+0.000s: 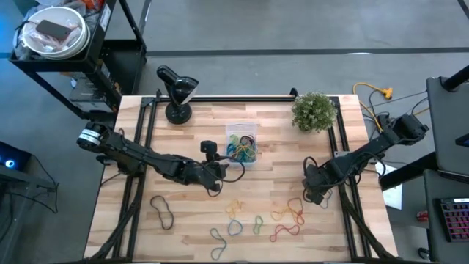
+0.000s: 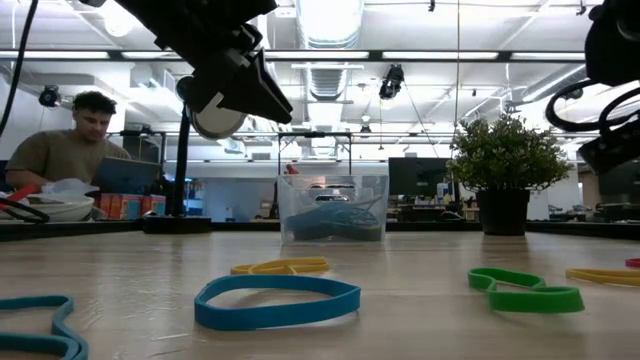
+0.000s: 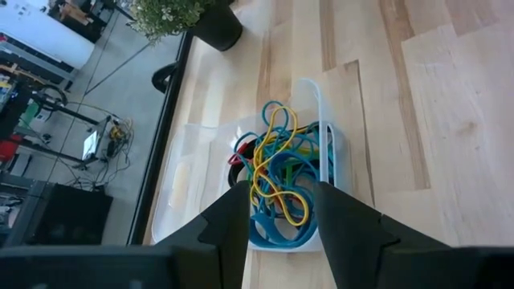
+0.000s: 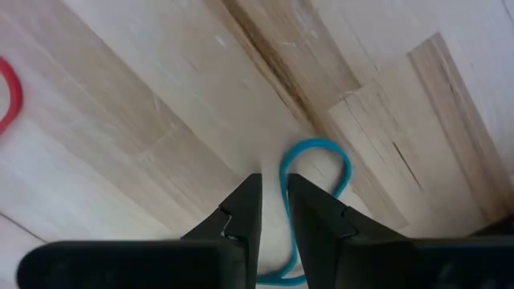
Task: Pick and place rubber bands into bin
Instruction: Put blue rubberband into the transparent bin
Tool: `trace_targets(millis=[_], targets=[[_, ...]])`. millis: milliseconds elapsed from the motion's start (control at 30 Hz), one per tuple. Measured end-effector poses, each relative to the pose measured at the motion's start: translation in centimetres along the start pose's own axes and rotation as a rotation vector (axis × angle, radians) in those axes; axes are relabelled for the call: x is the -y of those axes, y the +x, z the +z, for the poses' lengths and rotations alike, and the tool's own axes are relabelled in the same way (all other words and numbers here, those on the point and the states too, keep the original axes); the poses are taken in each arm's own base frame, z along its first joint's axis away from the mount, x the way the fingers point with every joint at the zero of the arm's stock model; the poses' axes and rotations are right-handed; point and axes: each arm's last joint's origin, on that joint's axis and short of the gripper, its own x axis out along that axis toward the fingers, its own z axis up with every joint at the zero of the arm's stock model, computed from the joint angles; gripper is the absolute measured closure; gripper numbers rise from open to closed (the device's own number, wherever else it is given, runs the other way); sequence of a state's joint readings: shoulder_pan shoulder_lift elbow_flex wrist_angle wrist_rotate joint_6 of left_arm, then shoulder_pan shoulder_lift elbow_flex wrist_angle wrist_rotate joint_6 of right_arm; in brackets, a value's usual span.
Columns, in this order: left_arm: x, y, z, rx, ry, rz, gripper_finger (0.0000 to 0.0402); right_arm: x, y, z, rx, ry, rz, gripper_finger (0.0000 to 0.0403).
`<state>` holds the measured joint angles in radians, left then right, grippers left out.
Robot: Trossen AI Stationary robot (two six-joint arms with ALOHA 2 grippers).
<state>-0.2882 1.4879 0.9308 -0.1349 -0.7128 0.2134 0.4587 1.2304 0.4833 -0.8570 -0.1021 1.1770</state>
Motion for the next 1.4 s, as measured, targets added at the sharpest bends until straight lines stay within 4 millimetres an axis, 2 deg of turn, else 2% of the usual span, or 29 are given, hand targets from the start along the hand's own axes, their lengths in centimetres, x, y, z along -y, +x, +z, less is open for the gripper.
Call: trace_targets(millis=[200,367,667,833,933,1100,1400], targets=[[0.0,0.0,0.0,0.0,0.0,0.0,0.0276,0.0,0.0,0.0,0.021,0.002,-0.01,0.0354],[0.0,0.0,0.0,-0.001,0.0,-0.001,0.0276,0.0,0.1,0.1,0.026,-0.009,-0.004,0.038],[0.0,0.0,0.0,-0.002,0.001,-0.001,0.0276,-1.0,-0.4,0.4,0.082,-0.152,0.055,0.0394],[0.0,0.0,0.0,-0.002,0.001,-0.001,0.0276,-3.0,-1.6,0.9,0.242,-0.313,0.135,0.0395],[0.0,0.0,0.0,-0.001,0.0,-0.001,0.0276,-4.9,-3.1,1.4,0.396,-0.448,0.233,0.0395],[0.0,0.0,0.0,-0.001,0.001,-0.001,0.0276,-6.6,-5.3,1.8,0.579,-0.609,0.252,0.0395],[0.0,0.0,0.0,-0.001,0.0,-0.001,0.0276,-8.0,-9.1,2.5,0.835,-0.754,0.115,0.0395]])
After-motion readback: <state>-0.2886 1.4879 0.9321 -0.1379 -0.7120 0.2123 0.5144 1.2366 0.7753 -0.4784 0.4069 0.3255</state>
